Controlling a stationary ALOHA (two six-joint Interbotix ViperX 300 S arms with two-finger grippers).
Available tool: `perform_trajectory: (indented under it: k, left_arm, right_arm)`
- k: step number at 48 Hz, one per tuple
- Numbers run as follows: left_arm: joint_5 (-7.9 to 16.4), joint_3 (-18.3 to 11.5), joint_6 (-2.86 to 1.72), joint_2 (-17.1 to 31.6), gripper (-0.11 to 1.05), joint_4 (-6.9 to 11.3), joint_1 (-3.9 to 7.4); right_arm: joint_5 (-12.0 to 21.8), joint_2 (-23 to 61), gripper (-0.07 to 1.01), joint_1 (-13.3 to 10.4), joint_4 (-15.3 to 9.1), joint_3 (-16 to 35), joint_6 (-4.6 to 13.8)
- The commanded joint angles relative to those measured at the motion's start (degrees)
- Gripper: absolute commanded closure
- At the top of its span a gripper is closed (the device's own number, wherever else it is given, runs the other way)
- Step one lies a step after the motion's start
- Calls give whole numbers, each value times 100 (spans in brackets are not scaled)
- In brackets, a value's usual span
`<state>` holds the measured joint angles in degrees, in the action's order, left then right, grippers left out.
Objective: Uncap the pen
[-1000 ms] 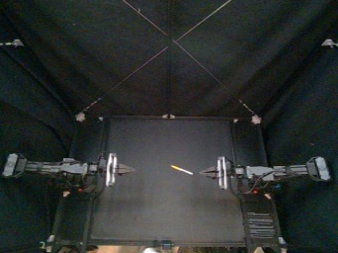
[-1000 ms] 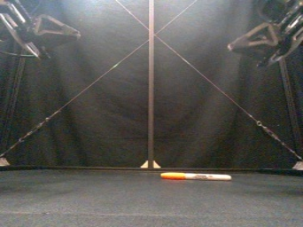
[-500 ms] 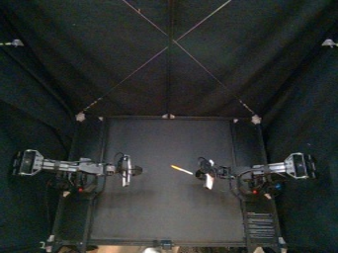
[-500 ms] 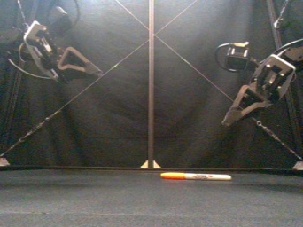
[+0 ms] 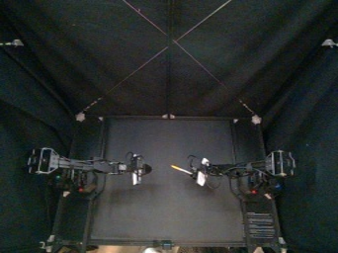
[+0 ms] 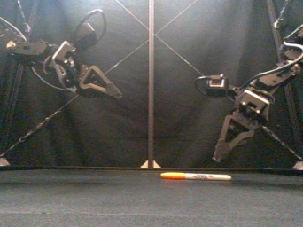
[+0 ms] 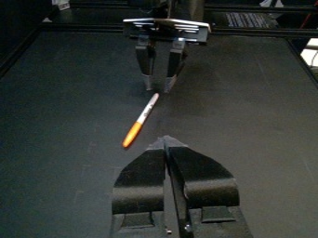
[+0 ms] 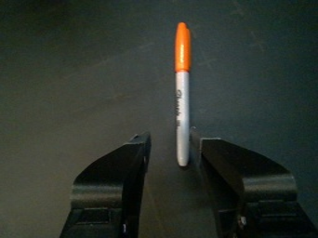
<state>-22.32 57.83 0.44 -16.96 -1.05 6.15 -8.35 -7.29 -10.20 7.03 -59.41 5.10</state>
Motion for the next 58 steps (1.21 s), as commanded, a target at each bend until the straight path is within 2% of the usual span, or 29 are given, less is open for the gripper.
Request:
perform_trajectory:
  k: [1, 7, 13, 24, 28, 34, 37, 42, 47, 50, 53, 58]
  left_arm:
    - [-62, -176, 9, 53, 42, -9, 44]
    - [-62, -185, 0, 62, 30, -9, 44]
    - [-62, -185, 0, 62, 21, -18, 44]
    - [-62, -211, 0, 62, 18, -9, 53]
    - [-62, -237, 0, 62, 18, 0, 53]
    - [-62, -264, -35, 62, 18, 26, 79]
    - [-62, -281, -35, 62, 18, 70, 105]
    - [-70, -334, -53, 62, 18, 334, 149]
    - [-62, -369, -44, 62, 18, 712, 193]
    - [-70, -396, -18, 62, 18, 888, 202]
    - [-62, -404, -9, 62, 18, 984, 211]
    - [-70, -413, -18, 62, 18, 1002, 211]
  right_arm:
    - [-44, 123, 17, -167, -26, 167, -9]
    - [-35, 369, 17, -264, -70, 272, -9]
    - [70, 510, 17, -237, -158, 352, 9]
    - [439, 686, 19, -211, -123, 448, 26]
    - [466, 721, 24, -211, -88, 448, 26]
    - [466, 721, 37, -158, -97, 457, 26]
    - [457, 712, 42, -149, -105, 466, 26]
    - [448, 598, 48, -123, -132, 510, -9]
    - [439, 369, 48, -88, -299, 606, -9]
    - [431, 193, 48, -70, -431, 677, -9]
    - [431, 35, 48, -70, -563, 756, 0]
    - [431, -246, 48, -62, -747, 879, 9]
